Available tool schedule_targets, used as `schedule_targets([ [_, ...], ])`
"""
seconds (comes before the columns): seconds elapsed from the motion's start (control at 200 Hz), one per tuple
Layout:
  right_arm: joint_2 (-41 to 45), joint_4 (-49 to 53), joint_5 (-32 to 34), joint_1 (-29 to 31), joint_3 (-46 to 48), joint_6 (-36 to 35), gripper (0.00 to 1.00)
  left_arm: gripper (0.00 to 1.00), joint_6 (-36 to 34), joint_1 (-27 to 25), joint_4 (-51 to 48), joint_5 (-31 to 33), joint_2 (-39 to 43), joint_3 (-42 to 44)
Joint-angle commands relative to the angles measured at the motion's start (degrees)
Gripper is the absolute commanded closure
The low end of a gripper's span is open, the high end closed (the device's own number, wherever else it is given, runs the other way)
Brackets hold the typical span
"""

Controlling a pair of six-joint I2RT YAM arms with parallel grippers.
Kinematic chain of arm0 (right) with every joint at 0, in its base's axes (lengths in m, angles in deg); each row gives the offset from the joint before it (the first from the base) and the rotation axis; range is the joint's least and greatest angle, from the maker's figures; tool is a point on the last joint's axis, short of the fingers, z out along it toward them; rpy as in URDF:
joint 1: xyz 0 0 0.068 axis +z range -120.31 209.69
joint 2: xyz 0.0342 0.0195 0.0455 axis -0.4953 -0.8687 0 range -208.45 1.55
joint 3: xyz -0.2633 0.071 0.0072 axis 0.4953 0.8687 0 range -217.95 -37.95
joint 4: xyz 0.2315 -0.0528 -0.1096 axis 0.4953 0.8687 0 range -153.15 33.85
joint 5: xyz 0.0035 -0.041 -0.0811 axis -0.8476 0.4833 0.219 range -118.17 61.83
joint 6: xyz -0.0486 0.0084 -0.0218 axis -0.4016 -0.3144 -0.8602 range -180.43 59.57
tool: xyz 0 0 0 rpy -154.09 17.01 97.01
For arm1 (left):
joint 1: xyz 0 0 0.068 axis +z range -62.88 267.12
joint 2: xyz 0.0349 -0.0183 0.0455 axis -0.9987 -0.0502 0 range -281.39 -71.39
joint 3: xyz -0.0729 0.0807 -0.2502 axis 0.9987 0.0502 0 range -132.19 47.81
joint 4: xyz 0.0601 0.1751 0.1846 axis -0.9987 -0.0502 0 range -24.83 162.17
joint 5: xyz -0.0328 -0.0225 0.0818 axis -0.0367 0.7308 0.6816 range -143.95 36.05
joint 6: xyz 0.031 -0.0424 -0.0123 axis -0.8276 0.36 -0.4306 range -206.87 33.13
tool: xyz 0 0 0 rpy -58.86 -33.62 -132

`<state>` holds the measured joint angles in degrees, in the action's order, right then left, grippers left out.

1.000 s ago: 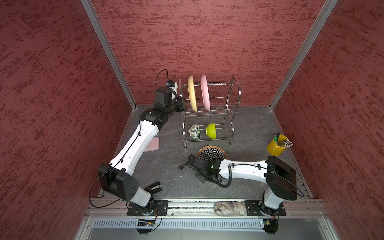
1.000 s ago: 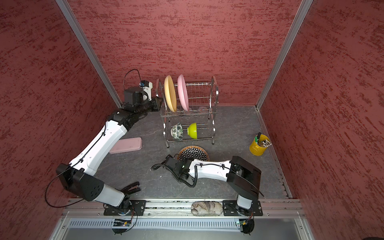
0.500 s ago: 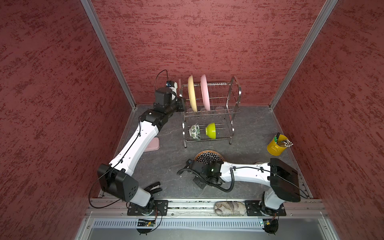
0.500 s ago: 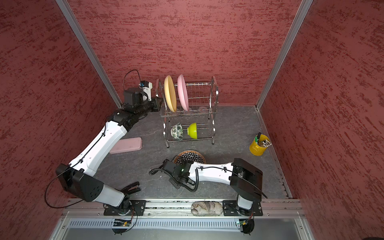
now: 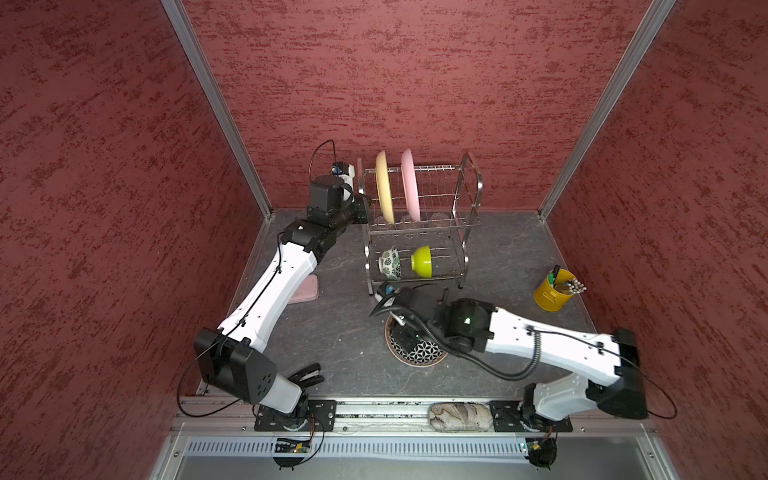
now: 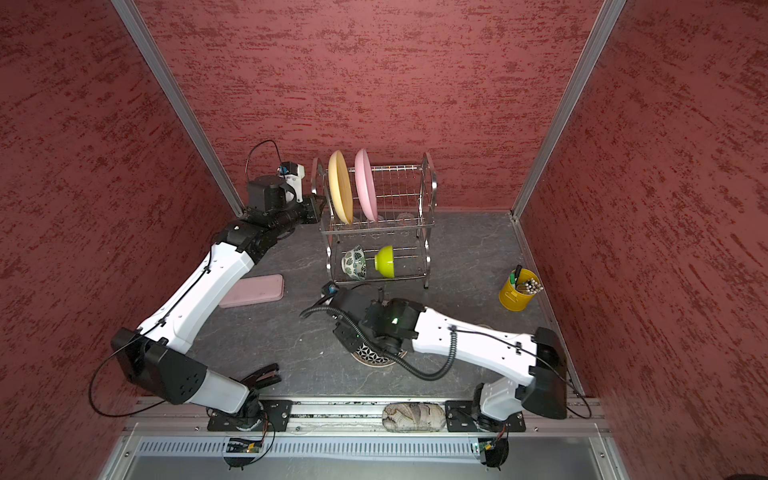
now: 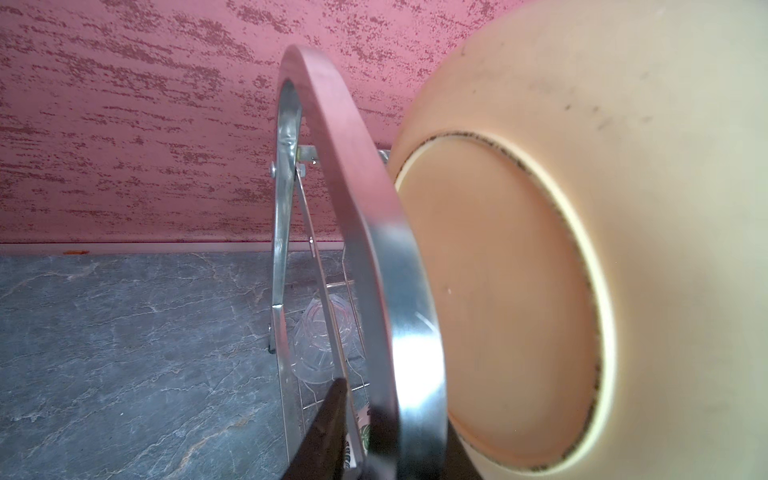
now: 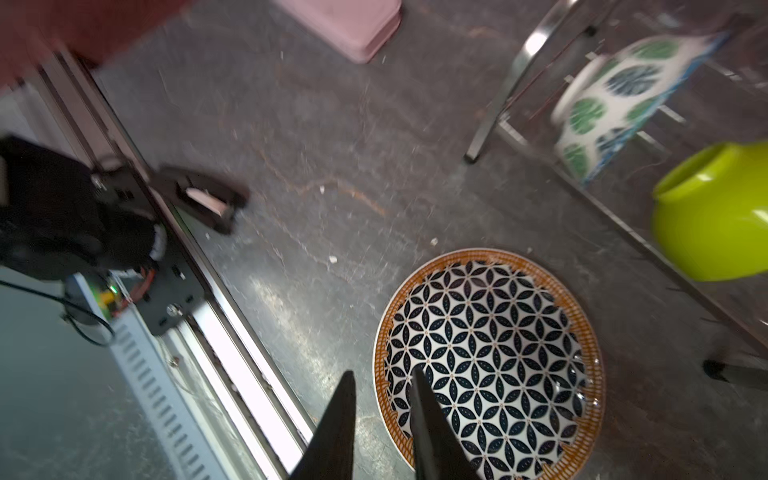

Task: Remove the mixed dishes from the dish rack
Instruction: 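Reach the right gripper up to the pink plate's rim in the rack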

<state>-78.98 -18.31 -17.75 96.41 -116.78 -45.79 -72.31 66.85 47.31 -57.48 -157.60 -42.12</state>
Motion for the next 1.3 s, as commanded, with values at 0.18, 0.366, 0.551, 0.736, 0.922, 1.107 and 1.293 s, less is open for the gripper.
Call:
schedule_targets([
  [0.18, 9.95, -1.86, -6.62, -16.99, -10.48, -5.27, 0.62, 0.70, 0.02, -0.38, -1.57, -1.40, 0.79, 0.98],
  [0.366, 7.31, -2.56, -17.08, -24.98, -19.87, -7.51, 0.60, 0.69, -0.15, -0.38, -1.47, -1.05, 1.11, 1.20],
  [0.551, 0.58, -2.15, -24.82, -30.73, -29.94, -7.43, 0.60, 0.76, -0.15, -0.38, -1.15, -1.46, 1.05, 1.38],
  [0.736, -7.99, -0.52, -29.11, -35.02, -38.85, -7.86, 0.60, 0.78, -0.24, -0.25, -1.50, -1.61, 0.59, 0.94],
  [0.922, -16.17, 2.81, -32.65, -38.56, -50.06, -7.19, 0.62, 0.78, -0.24, -0.21, -1.44, -1.62, 0.78, 0.90],
  [1.107, -22.47, 5.42, -34.69, -39.73, -58.13, -7.16, 0.64, 0.78, 0.01, -0.21, -1.26, -1.73, 0.54, 0.55],
  [1.293, -26.03, 6.38, -37.14, -40.00, -62.25, -6.23, 0.64, 0.78, 0.02, -0.31, -1.64, -1.92, 0.17, -0.11],
])
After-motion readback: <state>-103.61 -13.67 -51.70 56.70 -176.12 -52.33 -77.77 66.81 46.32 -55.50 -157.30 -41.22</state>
